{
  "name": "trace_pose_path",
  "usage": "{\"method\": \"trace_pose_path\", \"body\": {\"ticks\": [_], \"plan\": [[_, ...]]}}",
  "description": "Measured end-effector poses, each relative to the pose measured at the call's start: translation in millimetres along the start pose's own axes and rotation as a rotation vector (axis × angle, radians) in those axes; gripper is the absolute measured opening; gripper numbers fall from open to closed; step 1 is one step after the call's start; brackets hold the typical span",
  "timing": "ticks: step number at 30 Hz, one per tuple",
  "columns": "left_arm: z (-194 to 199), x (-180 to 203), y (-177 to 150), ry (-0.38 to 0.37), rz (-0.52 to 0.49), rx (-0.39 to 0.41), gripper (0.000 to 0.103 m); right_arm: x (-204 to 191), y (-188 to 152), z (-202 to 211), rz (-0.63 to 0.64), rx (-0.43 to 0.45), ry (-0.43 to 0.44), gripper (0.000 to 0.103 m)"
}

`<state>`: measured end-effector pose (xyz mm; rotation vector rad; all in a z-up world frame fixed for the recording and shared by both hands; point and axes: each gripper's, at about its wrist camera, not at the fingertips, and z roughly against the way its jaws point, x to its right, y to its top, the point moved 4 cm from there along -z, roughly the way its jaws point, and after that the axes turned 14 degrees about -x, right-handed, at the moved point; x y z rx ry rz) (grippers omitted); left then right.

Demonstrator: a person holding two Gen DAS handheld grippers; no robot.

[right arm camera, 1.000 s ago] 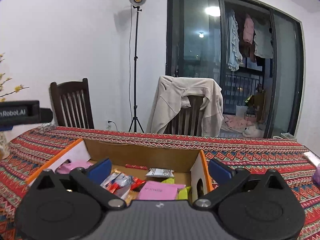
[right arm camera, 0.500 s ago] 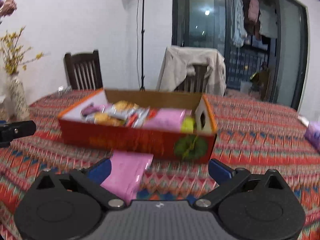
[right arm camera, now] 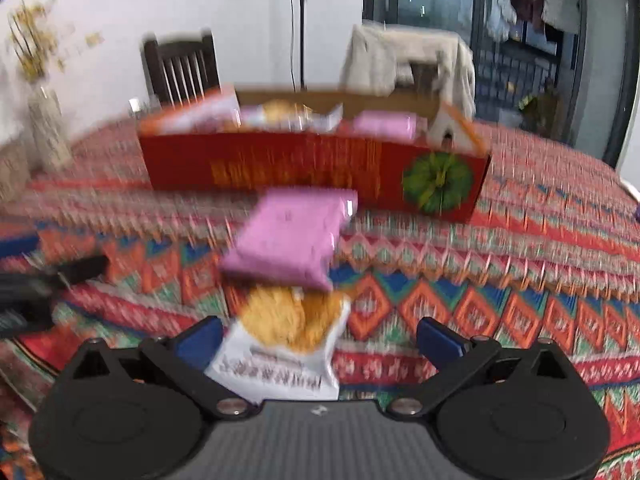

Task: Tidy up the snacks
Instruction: 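Lift both open tools out of the box toward the last pink packet, then grasp the white cracker packet on the table with the right tool, then grasp the pink packet with the left tool while the right tool holds the cracker packet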

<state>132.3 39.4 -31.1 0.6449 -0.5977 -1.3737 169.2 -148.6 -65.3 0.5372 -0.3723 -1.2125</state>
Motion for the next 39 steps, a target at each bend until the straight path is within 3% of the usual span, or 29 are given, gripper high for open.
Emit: {"method": "trace_pose_path", "body": {"ticks": [14, 17, 22, 29, 39], "plan": [[-1, -9, -3, -0.053, 0.044, -0.009, 0.103, 2, -2, 8, 0.010, -0.006, 0.008, 0.101], [0, -9, -3, -0.051, 0.045, -0.012, 0.103, 3, -3, 9, 0.026, 0.007, 0.020, 0.092], [-1, -8, -3, -0.053, 0.039, -0.016, 0.103, -7, -6, 17, 0.092, 0.029, 0.075, 0.050], [-1, -8, -3, -0.044, 0.044, -0.017, 0.103, 9, -13, 29, 0.055, 0.059, 0.093, 0.044], [3, -3, -3, 0.013, 0.025, 0.002, 0.103, 75, -7, 52, -0.039, 0.147, 0.039, 0.044]]}}
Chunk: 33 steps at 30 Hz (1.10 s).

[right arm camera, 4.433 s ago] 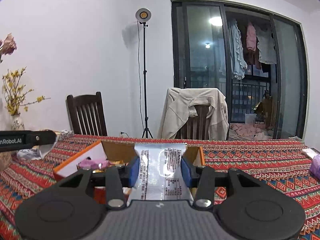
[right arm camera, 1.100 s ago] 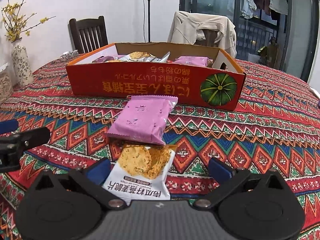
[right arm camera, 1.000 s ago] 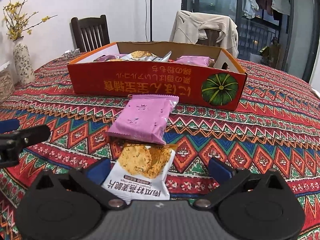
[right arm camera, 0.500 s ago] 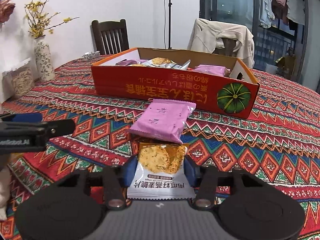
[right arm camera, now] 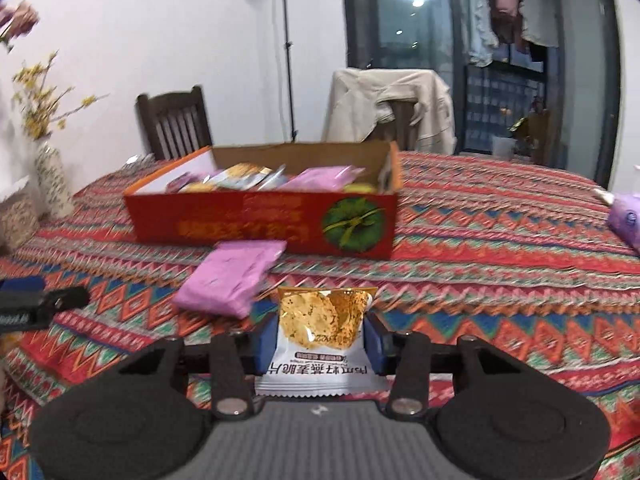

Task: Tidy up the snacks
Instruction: 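Grasp the pink packet with the left tool while the right tool holds the cracker packet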

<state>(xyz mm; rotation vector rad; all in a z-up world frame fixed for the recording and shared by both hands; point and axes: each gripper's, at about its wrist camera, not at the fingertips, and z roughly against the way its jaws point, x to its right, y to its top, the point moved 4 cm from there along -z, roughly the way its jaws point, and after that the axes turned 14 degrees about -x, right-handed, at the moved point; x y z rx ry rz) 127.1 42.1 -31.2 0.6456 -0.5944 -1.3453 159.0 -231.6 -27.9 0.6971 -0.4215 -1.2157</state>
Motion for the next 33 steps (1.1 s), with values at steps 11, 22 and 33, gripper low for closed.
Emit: {"method": "trace_pose_path", "body": {"ticks": [11, 22, 33], "plan": [[7, 24, 16, -0.006, 0.013, -0.040, 0.103, 40, 42, -6, 0.051, 0.069, -0.047, 0.044], [-28, 98, 50, -0.022, -0.005, -0.091, 0.103, 74, 45, -32, -0.052, 0.105, -0.050, 0.044], [-82, 147, 50, 0.059, -0.041, -0.143, 0.103, 79, 36, -31, -0.068, 0.102, -0.038, 0.044]]}}
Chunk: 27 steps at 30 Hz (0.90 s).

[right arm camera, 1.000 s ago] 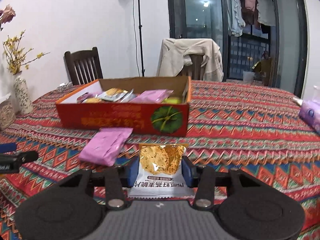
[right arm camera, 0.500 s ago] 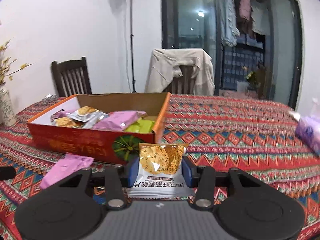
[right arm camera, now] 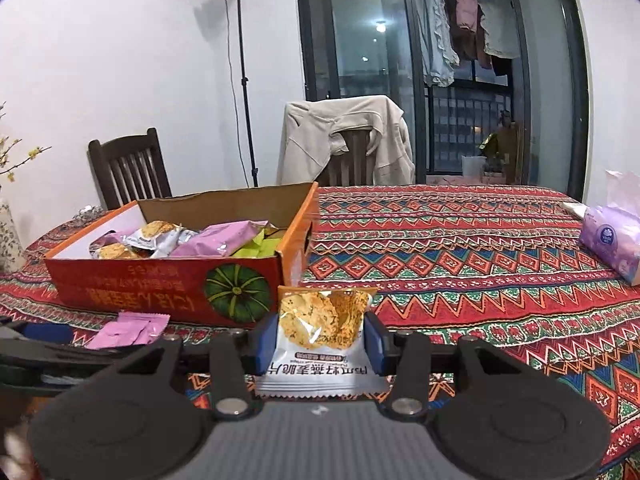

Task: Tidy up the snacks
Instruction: 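Grasp the pink packet with the left tool while the right tool holds the cracker packet, then carry both packets over the box, lower them in and open both tools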

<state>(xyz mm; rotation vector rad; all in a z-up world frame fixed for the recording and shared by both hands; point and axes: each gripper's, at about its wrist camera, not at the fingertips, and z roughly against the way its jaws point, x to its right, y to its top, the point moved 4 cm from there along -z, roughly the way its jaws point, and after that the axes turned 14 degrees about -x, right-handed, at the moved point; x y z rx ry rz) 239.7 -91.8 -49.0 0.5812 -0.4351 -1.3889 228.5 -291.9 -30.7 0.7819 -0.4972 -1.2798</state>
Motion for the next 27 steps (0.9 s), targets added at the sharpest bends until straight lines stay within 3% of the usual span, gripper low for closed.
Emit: {"method": "trace_pose_path", "body": {"ticks": [2, 6, 10, 14, 27], "plan": [[-7, -4, 0, -0.003, 0.012, -0.034, 0.101, -2, -1, 3, 0.009, 0.010, 0.007, 0.044], [-5, -5, -2, -0.034, 0.003, -0.031, 0.075, -5, -1, 6, 0.024, 0.023, 0.014, 0.045], [-1, -2, -4, -0.045, -0.010, -0.011, 0.064, -4, -1, 7, 0.023, 0.023, 0.012, 0.045], [6, -4, -3, -0.053, 0.003, 0.012, 0.062, -2, -1, 7, 0.016, 0.025, 0.022, 0.045], [83, -23, -13, -0.046, -0.018, 0.243, 0.062, -8, -1, 15, 0.044, 0.090, 0.072, 0.044]]}}
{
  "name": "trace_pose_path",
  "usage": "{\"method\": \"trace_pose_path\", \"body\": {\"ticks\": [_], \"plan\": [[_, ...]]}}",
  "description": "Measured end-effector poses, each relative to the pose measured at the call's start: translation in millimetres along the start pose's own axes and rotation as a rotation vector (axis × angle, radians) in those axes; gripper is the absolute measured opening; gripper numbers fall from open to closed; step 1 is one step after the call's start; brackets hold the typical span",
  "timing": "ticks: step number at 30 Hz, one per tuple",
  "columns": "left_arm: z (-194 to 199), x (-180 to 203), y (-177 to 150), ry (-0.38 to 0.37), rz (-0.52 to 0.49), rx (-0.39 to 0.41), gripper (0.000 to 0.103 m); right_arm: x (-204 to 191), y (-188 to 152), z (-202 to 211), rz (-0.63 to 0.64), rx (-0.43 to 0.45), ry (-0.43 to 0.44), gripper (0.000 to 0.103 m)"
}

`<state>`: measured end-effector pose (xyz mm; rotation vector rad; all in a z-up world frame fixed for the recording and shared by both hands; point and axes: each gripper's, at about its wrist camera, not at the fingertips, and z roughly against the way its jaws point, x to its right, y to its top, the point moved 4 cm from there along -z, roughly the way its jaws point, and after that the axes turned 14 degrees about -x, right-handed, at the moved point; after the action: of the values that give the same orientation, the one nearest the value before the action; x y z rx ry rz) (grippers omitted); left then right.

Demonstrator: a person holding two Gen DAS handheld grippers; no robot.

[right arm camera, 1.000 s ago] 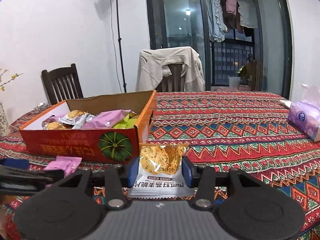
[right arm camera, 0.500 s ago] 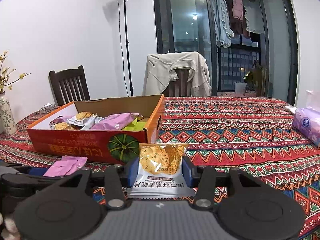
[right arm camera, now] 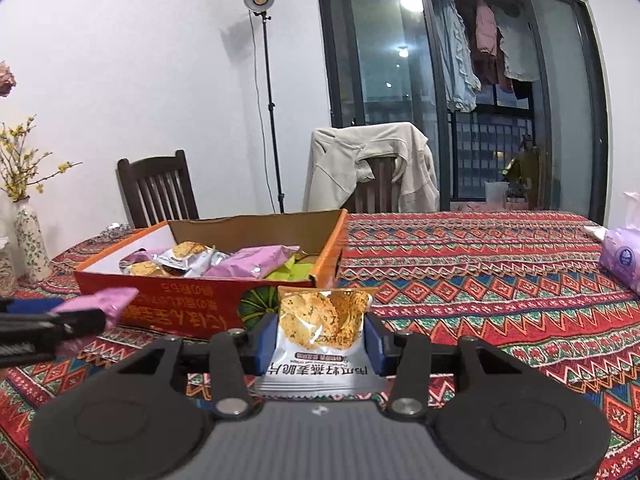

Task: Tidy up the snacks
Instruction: 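Carry both packets over the box, lower them in and open both tools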

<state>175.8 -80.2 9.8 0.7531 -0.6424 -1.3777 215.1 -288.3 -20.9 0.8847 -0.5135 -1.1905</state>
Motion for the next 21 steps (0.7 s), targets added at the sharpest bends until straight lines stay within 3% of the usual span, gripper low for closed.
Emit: {"method": "trace_pose_path", "body": {"ticks": [4, 10, 21], "plan": [[22, -12, 8, 0.001, -0.006, 0.073, 0.062, -16, 5, 9, 0.047, 0.019, -0.001, 0.044], [37, -22, 20, -0.003, 0.002, 0.123, 0.062, -42, 23, 22, 0.058, 0.049, 0.012, 0.044], [30, -41, 60, -0.023, 0.005, 0.185, 0.062, -82, 65, 17, 0.067, 0.085, 0.007, 0.044]]}}
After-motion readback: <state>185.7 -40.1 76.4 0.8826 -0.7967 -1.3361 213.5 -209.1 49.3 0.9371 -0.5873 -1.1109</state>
